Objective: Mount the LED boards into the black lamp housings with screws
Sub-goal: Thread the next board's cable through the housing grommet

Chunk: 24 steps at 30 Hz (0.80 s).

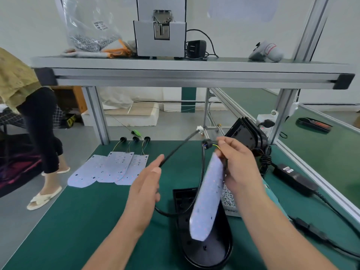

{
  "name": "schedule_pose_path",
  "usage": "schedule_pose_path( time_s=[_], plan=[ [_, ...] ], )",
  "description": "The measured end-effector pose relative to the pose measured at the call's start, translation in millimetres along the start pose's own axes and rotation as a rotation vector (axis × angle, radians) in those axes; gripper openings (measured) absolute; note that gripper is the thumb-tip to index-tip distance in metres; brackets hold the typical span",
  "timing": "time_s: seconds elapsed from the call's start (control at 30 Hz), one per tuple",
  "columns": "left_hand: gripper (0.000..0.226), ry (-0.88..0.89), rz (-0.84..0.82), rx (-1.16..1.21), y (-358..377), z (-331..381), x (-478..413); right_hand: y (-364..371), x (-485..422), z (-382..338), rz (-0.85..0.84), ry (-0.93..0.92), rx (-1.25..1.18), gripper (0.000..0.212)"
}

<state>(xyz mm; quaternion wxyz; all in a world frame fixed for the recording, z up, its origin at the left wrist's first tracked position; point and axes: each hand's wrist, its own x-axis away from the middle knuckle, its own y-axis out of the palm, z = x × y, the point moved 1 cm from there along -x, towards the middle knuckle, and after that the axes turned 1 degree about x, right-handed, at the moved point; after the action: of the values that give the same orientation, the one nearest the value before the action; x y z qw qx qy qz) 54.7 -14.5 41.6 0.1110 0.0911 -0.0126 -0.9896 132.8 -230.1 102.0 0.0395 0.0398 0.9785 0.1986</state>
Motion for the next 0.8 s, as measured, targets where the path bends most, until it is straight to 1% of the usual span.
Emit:
schedule_pose_path(
  time_s=[0.07, 0.1, 0.13, 0.17, 0.2, 0.23, 0.27, 0.3, 0.33, 0.37, 0.4, 0.47, 0.5, 0.57, 0.63, 0.7, 0.77, 0.8],
  plan=[
    [0.07, -0.011, -0.077, -0.045, 7, 4, 3, 12, 2, 4, 0.041, -0.029, -0.053, 0.018],
    [0.08, -0.047, -0.086, -0.09, 11, 9, 3, 17, 3, 5, 0.068, -0.047, -0.05, 0.019],
    [0.092, -0.095, -0.139, -0.108, 11, 12, 4, 22, 4, 7, 0.094, -0.064, -0.04, 0.02],
    [0.109, -0.119, -0.195, -0.123, 10, 13, 1, 26, 5, 9, 0.114, -0.072, -0.034, 0.022],
    [0.124, -0.106, -0.233, -0.187, 14, 19, -1, 30, 7, 11, 0.125, -0.068, -0.045, 0.023],
    [0.119, -0.019, -0.316, -0.276, 15, 23, 5, 33, 9, 13, 0.131, -0.058, -0.062, 0.023],
    [0.096, 0.057, -0.397, -0.345, 15, 24, 13, 34, 9, 15, 0.139, -0.043, -0.077, 0.025],
    [0.067, 0.087, -0.426, -0.365, 15, 25, 20, 35, 9, 15, 0.148, -0.025, -0.087, 0.025],
    [0.041, 0.094, -0.394, -0.341, 15, 24, 22, 33, 10, 16, 0.148, -0.007, -0.107, 0.025],
    [0.025, 0.08, -0.353, -0.294, 14, 24, 23, 32, 9, 15, 0.133, 0.01, -0.14, 0.023],
    [0.021, 0.039, -0.32, -0.241, 15, 24, 21, 29, 9, 14, 0.102, 0.026, -0.181, 0.02],
    [0.033, -0.075, -0.315, -0.074, 14, 24, 18, 20, 7, 9, 0.025, 0.047, -0.203, 0.017],
    [0.039, -0.134, -0.322, 0.013, 12, 25, 18, 13, 6, 7, -0.003, 0.048, -0.144, 0.017],
    [0.041, -0.238, -0.324, 0.175, 8, 27, 18, -3, 2, 4, -0.048, -0.006, 0.032, 0.021],
    [0.042, -0.326, -0.316, 0.284, 7, 27, 16, -21, 0, 4, -0.109, -0.109, 0.163, 0.033],
    [0.04, -0.401, -0.29, 0.381, 8, 23, 15, -36, -1, 6, -0.203, -0.218, 0.389, 0.053],
    [0.032, -0.461, -0.243, 0.48, 10, 22, 15, -45, 2, 8, -0.351, -0.284, 0.65, 0.073],
    [0.029, -0.477, -0.217, 0.52, 11, 23, 16, -47, 3, 8, -0.42, -0.287, 0.729, 0.079]
  ],
)
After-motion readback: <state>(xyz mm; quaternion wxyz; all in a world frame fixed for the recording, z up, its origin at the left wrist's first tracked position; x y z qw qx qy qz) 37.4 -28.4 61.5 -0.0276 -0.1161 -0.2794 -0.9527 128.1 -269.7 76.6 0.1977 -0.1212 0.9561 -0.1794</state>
